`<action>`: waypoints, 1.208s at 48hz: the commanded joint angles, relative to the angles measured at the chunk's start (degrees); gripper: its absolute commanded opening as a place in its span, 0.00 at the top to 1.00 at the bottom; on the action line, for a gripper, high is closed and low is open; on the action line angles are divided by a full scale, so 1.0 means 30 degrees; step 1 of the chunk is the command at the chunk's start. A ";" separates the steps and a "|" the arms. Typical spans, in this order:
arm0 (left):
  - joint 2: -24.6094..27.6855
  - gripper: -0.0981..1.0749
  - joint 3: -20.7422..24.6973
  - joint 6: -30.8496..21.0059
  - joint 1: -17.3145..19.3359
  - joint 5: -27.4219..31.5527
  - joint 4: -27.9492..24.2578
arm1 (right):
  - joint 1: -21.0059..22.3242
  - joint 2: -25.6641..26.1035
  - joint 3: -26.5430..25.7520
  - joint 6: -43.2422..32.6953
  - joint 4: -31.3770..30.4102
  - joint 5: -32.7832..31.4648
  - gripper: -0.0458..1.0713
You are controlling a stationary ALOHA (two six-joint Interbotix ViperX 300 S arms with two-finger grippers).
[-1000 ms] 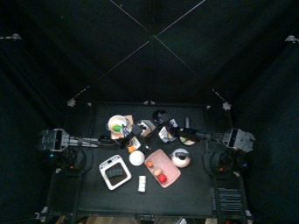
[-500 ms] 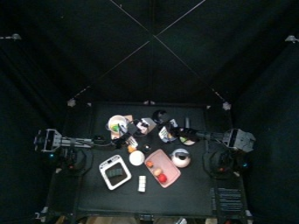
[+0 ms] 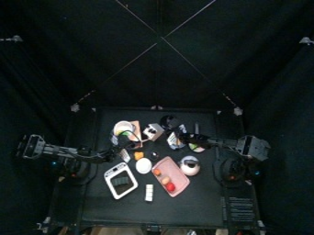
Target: Grab pairing knife with other hand
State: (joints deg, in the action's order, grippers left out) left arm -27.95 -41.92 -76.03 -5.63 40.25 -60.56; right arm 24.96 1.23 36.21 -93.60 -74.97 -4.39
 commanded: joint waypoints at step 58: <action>-0.2080 0.50 -0.3955 0.0469 0.1318 -1.2656 -0.6328 | -0.6035 0.2812 0.1201 -0.0088 0.6123 -0.0029 0.77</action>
State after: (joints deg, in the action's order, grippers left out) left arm -33.93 -54.67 -74.44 -2.72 2.37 -78.66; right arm 7.73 7.73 41.04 -93.78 -57.39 -4.66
